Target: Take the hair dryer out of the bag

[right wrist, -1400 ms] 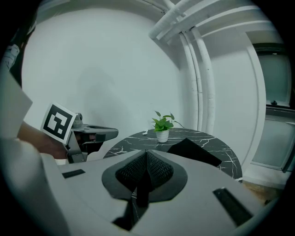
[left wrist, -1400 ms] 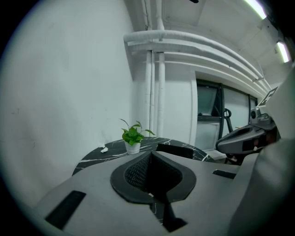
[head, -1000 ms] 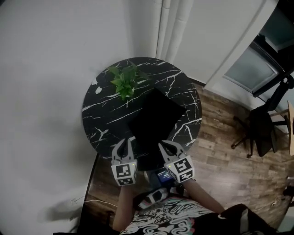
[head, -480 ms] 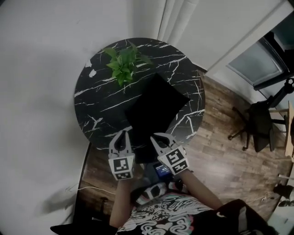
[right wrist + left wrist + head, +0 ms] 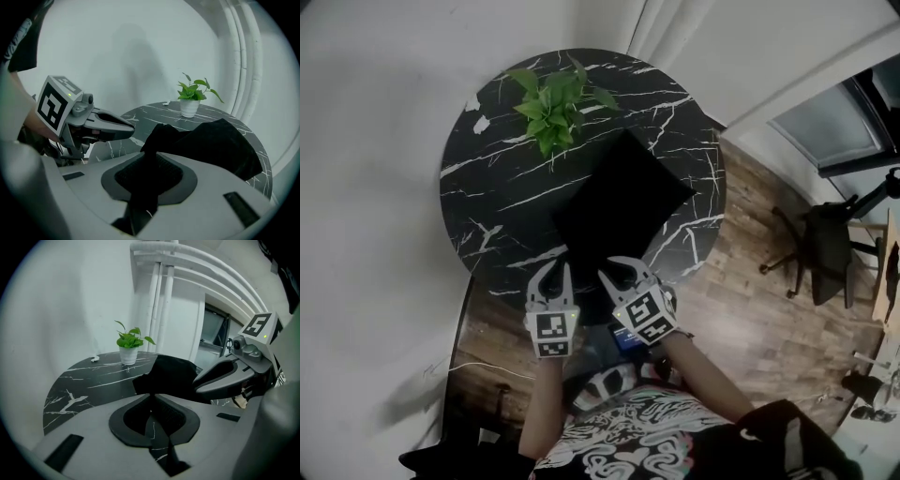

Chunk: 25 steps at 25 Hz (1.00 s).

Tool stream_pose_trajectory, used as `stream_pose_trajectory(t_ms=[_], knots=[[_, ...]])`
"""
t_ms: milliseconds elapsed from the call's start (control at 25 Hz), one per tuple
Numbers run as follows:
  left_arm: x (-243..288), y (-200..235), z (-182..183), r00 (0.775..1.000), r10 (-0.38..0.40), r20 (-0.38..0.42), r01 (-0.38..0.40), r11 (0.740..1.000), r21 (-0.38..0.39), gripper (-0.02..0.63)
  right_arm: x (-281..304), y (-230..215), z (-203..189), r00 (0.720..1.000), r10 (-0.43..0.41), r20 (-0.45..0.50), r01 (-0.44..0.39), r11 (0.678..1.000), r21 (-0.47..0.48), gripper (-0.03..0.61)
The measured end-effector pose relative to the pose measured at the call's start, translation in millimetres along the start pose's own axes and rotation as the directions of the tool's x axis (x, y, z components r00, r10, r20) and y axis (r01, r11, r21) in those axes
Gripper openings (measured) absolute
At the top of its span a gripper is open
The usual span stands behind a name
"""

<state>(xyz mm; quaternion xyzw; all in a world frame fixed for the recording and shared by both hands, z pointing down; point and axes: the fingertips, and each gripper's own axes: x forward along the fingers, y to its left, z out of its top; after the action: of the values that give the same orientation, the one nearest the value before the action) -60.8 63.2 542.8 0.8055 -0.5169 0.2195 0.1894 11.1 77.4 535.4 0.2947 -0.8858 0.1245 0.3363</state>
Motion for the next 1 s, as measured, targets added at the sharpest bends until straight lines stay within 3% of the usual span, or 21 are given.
stream_pose_trajectory(t_ms=[80,160,360,520,760,1000], knots=[[7,-3,-8,0.999,-0.033,-0.034,0.033,0.999,-0.008,0.042,6,-2,-3,1.0,0.01,-0.026,-0.011,1.0,-0.019,0.062],[13,-7,-16,0.996,-0.066,-0.067,0.065,0.998,-0.015,0.119,13,1,-7,0.997,0.035,-0.065,-0.037,0.999,-0.033,0.091],[22,-13,-21,0.991,-0.095,-0.092,0.095,0.995,-0.006,0.129,26,6,-13,0.99,0.067,-0.123,-0.081,0.991,-0.108,0.144],[27,-13,-24,0.99,-0.104,-0.096,0.099,0.994,-0.055,0.13,36,12,-19,0.979,0.091,-0.181,-0.124,0.976,-0.179,0.164],[29,-8,-25,0.99,-0.098,-0.098,0.09,0.993,-0.075,0.13,44,7,-28,0.968,0.063,-0.244,-0.12,0.966,-0.229,0.151],[26,-5,-27,0.992,-0.088,-0.093,0.08,0.993,-0.092,0.129,41,9,-26,0.968,0.073,-0.24,-0.125,0.969,-0.212,0.057]])
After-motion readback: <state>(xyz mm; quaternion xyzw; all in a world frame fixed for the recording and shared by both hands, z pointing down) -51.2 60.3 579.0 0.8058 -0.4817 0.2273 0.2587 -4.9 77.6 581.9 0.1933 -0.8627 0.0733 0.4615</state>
